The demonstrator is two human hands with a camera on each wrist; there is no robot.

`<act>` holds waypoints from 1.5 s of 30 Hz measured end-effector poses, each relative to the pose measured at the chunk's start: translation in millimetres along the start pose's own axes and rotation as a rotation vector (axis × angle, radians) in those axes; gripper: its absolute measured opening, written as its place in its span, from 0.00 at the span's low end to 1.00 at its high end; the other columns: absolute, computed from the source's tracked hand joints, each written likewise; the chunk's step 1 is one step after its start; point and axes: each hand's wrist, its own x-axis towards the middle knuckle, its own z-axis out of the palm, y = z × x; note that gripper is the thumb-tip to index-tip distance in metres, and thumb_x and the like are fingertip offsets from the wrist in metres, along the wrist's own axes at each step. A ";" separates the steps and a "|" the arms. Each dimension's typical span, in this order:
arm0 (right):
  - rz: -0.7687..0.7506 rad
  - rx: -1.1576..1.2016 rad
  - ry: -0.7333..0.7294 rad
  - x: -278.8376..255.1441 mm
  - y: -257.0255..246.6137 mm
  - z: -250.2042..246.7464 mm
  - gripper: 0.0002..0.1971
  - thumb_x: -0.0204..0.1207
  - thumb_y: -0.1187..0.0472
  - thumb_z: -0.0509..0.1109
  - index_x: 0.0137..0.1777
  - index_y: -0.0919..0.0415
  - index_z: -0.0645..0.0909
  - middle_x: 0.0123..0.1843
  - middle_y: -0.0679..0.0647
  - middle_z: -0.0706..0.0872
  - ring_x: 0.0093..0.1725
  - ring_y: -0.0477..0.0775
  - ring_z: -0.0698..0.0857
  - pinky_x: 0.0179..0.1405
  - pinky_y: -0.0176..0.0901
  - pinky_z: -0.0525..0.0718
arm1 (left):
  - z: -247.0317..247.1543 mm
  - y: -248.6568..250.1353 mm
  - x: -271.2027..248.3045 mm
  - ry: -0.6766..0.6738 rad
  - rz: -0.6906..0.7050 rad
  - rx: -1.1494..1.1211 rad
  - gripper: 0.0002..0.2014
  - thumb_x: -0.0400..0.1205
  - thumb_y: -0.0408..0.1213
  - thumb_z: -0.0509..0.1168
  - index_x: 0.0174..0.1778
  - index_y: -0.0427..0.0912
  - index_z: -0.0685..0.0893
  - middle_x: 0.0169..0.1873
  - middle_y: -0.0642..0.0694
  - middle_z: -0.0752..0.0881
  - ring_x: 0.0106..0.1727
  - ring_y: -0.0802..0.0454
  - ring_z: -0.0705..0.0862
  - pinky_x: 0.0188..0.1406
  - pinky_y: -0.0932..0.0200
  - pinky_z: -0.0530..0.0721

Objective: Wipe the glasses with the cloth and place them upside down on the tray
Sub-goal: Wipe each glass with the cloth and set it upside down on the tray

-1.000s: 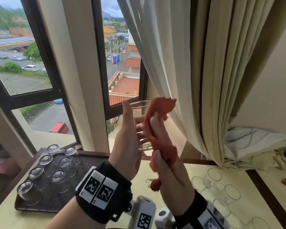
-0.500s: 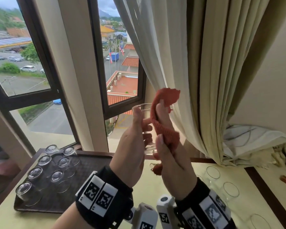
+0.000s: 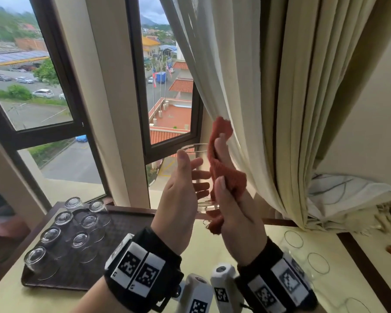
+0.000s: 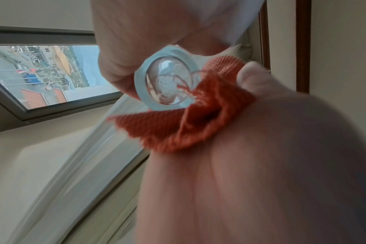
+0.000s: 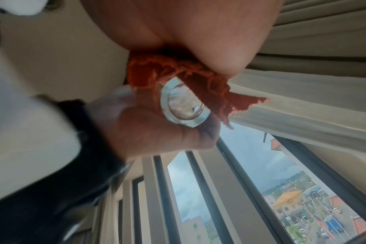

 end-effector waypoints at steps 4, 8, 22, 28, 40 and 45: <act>-0.167 -0.146 -0.122 -25.8 11.2 8.0 0.28 0.92 0.59 0.58 0.92 0.52 0.61 0.94 0.46 0.59 0.92 0.57 0.60 0.84 0.56 0.72 | -9.8 6.4 7.3 -0.002 0.034 -0.031 0.33 0.93 0.66 0.49 0.67 0.46 0.91 0.61 0.37 0.94 0.65 0.37 0.93 0.71 0.34 0.86; 0.168 0.032 -0.091 -40.7 18.3 8.0 0.27 0.84 0.38 0.61 0.82 0.18 0.65 0.69 0.44 0.82 0.48 0.43 0.80 0.27 0.41 0.80 | -18.5 4.1 12.8 0.045 0.024 0.044 0.32 0.91 0.69 0.48 0.67 0.50 0.89 0.59 0.38 0.92 0.62 0.36 0.92 0.62 0.41 0.91; -0.006 -0.049 -0.134 -41.5 25.0 13.7 0.27 0.88 0.46 0.59 0.88 0.30 0.66 0.84 0.42 0.75 0.71 0.51 0.80 0.58 0.48 0.85 | -21.9 19.9 16.3 -0.010 0.048 0.004 0.50 0.63 0.81 0.75 0.70 0.47 0.83 0.48 0.45 0.91 0.45 0.53 0.91 0.49 0.53 0.91; 0.304 0.091 0.054 -19.4 25.8 3.7 0.40 0.75 0.21 0.66 0.77 0.48 0.82 0.45 0.68 0.92 0.33 0.63 0.88 0.26 0.40 0.81 | -11.6 20.5 4.6 -0.070 0.085 0.074 0.27 0.73 0.63 0.71 0.50 0.40 0.88 0.43 0.42 0.95 0.42 0.57 0.93 0.46 0.60 0.88; -0.045 -0.129 -0.168 -43.2 27.0 10.0 0.30 0.89 0.37 0.56 0.91 0.31 0.57 0.80 0.46 0.72 0.68 0.54 0.67 0.67 0.58 0.70 | -19.6 17.8 9.3 0.014 -0.025 -0.038 0.37 0.87 0.74 0.52 0.66 0.47 0.92 0.60 0.36 0.93 0.64 0.36 0.92 0.71 0.33 0.86; 0.144 0.045 -0.042 -27.0 21.2 9.5 0.26 0.80 0.35 0.60 0.79 0.14 0.66 0.37 0.47 0.83 0.33 0.51 0.78 0.27 0.38 0.78 | -16.8 14.2 6.7 0.044 -0.044 -0.028 0.36 0.85 0.74 0.52 0.65 0.49 0.92 0.61 0.30 0.89 0.60 0.33 0.89 0.59 0.36 0.91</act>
